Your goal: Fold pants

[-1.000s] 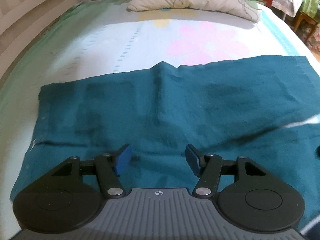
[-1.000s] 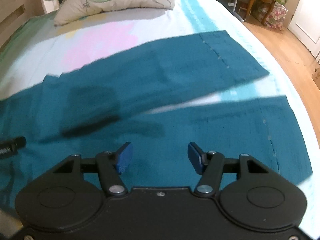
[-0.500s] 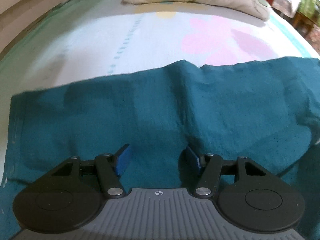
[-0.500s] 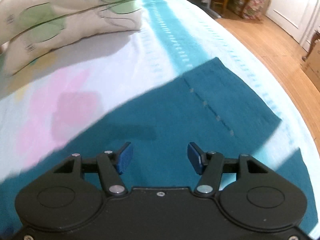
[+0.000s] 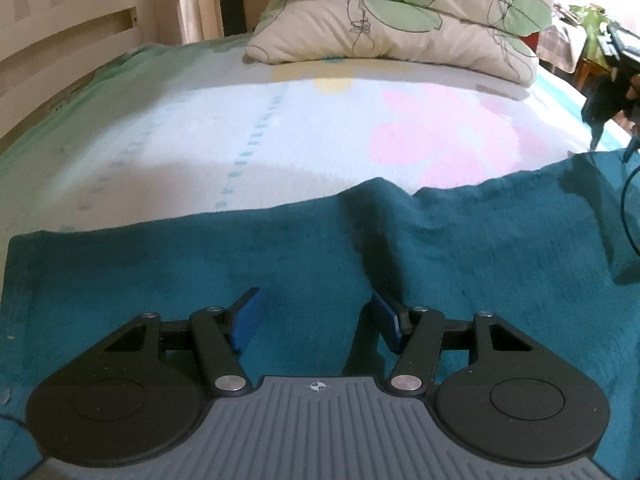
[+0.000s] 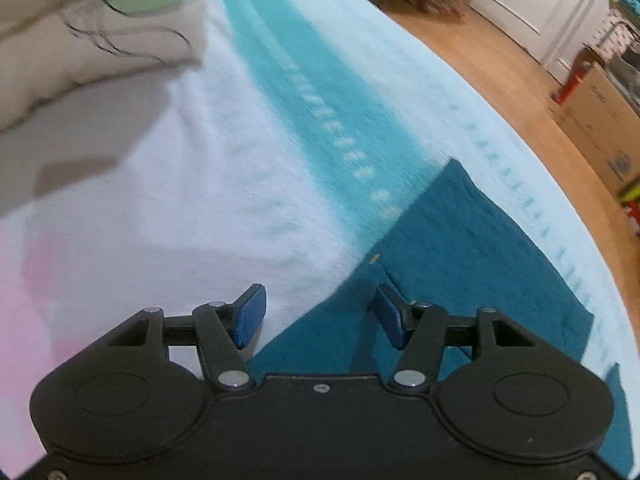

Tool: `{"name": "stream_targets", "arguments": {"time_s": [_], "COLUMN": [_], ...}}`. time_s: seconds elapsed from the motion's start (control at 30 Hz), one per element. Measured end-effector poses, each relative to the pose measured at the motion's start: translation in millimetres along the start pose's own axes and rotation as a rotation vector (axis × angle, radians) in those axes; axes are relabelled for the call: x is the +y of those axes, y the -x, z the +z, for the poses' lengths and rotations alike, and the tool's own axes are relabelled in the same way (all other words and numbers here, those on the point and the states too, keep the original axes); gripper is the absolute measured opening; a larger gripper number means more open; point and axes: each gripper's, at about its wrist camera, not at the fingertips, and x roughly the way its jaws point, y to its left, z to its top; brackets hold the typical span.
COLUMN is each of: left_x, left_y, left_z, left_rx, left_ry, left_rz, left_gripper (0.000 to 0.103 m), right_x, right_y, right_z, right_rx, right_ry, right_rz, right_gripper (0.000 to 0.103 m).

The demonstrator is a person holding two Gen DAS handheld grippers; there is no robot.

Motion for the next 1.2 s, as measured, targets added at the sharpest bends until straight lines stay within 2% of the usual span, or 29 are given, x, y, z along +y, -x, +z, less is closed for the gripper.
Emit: {"name": "stream_targets", "arguments": {"time_s": [0.2, 0.4, 0.43, 0.5, 0.53, 0.6, 0.73, 0.83, 0.97, 1.1, 1.2], "left_x": [-1, -9, -9, -7, -7, -6, -4, -5, -5, -4, -5], "left_y": [-12, -12, -14, -17, -16, -16, -16, -17, -17, -19, -20], "left_z": [3, -7, -9, -13, -11, -11, -12, -13, -14, -14, -14], "left_rx": [-0.035, -0.122, -0.144, -0.176, -0.179, -0.184, -0.183, -0.186, -0.191, -0.193, -0.193], "left_ry": [0.025, 0.003, 0.011, 0.026, 0.034, 0.044, 0.056, 0.056, 0.059, 0.065, 0.063], "left_rz": [0.03, 0.074, 0.078, 0.083, 0.081, 0.075, 0.064, 0.066, 0.066, 0.061, 0.067], "left_gripper": [0.06, 0.061, 0.062, 0.065, 0.065, 0.065, 0.066, 0.066, 0.067, 0.067, 0.069], "right_x": [-11, -14, -13, -10, -8, -13, -42, -70, -104, -105, -90], "right_y": [-7, -11, -11, -6, -3, 2, 23, 37, 33, 7, 1], "right_z": [4, 8, 9, 10, 11, 11, -1, -20, -54, -79, -80], "right_rx": [0.057, 0.112, 0.116, 0.122, 0.129, 0.14, 0.13, 0.14, 0.226, 0.307, 0.287], "right_ry": [-0.066, -0.084, -0.081, -0.044, -0.025, -0.017, -0.048, -0.069, -0.154, -0.154, -0.112], "right_rz": [0.023, 0.06, 0.067, 0.071, 0.054, 0.049, 0.052, 0.023, -0.019, -0.065, -0.094], "right_gripper": [0.062, 0.06, 0.056, 0.038, 0.014, 0.007, 0.006, 0.006, 0.006, 0.006, 0.009]}}
